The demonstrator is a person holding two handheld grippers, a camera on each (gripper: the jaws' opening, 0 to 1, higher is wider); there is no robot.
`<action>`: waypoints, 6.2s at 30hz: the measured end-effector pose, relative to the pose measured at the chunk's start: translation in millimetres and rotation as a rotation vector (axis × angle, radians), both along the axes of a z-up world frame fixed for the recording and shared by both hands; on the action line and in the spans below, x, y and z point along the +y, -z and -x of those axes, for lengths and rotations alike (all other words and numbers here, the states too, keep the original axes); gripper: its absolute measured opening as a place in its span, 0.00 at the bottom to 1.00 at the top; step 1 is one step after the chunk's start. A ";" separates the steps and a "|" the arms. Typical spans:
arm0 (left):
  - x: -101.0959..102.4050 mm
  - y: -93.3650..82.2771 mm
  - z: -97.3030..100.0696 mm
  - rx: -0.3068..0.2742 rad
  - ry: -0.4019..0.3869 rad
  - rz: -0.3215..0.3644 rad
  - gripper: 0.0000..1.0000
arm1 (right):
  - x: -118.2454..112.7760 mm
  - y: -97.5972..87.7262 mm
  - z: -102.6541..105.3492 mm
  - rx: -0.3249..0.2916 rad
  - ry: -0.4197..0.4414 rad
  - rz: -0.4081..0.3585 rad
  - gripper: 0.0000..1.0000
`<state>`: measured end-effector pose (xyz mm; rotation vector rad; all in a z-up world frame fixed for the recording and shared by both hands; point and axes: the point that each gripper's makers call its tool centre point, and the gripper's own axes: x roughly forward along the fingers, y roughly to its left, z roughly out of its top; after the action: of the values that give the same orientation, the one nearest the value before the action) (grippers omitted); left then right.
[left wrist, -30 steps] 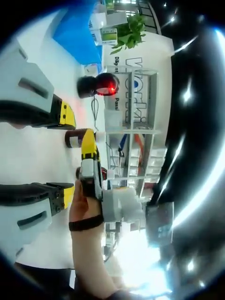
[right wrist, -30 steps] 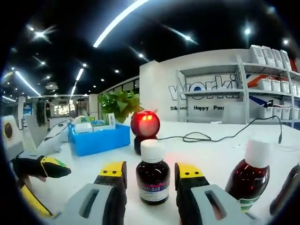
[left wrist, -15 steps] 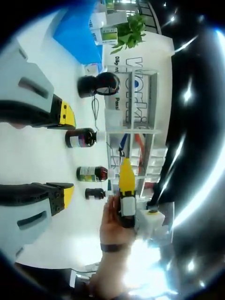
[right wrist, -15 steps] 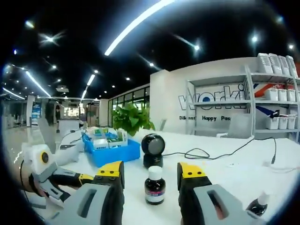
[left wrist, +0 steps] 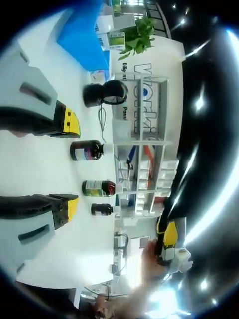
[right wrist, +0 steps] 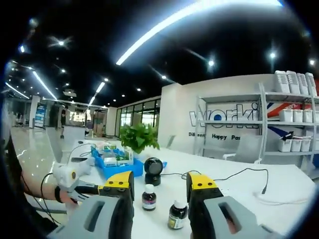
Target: Rotate the medicine bottle to make it face forward pick up the medicine bottle inspect the drug traceability code place the medicine on the table
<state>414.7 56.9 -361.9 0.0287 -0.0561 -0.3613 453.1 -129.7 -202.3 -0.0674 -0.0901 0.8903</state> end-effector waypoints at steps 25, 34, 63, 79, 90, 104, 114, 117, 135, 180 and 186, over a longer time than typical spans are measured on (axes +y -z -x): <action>4.5 2.4 -1.3 0.014 -0.054 -0.021 0.36 | -152.1 30.2 43.5 -0.011 0.159 -0.018 0.37; 2.3 -0.1 0.7 0.011 -0.035 0.008 0.36 | -173.3 43.0 51.5 -0.062 0.218 -0.050 0.38; 8.1 -2.5 0.3 -0.001 -0.056 0.019 0.36 | -189.9 137.3 4.0 -0.005 0.242 -0.114 0.39; 10.0 -5.0 1.2 -0.019 -0.056 0.023 0.36 | -189.3 136.7 5.9 -0.031 0.266 -0.090 0.38; 9.3 -5.3 1.2 -0.021 -0.051 0.023 0.36 | -190.3 138.4 3.3 -0.027 0.271 -0.086 0.38; 9.0 -6.4 1.9 -0.027 -0.050 0.027 0.36 | -186.9 140.8 4.2 -0.029 0.264 -0.065 0.39; 8.2 -5.5 2.1 -0.021 -0.049 0.023 0.36 | -188.5 142.3 2.5 -0.030 0.266 -0.056 0.40; 7.9 -5.4 2.1 -0.020 -0.049 0.022 0.36 | -188.8 142.1 2.3 -0.028 0.264 -0.060 0.40; 5.8 -6.1 3.2 -0.022 -0.042 0.020 0.36 | -189.9 146.8 0.8 -0.012 0.273 -0.039 0.39; 5.0 -4.6 2.6 -0.020 -0.038 0.009 0.36 | -192.9 146.7 0.7 -0.008 0.277 -0.047 0.36; 5.3 -5.1 2.7 -0.021 -0.038 0.014 0.36 | -193.9 146.0 0.0 -0.003 0.280 -0.057 0.35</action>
<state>412.0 62.2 -356.9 0.0201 -0.0786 -0.3225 453.0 -323.6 -348.3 -0.0273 -0.1063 0.6080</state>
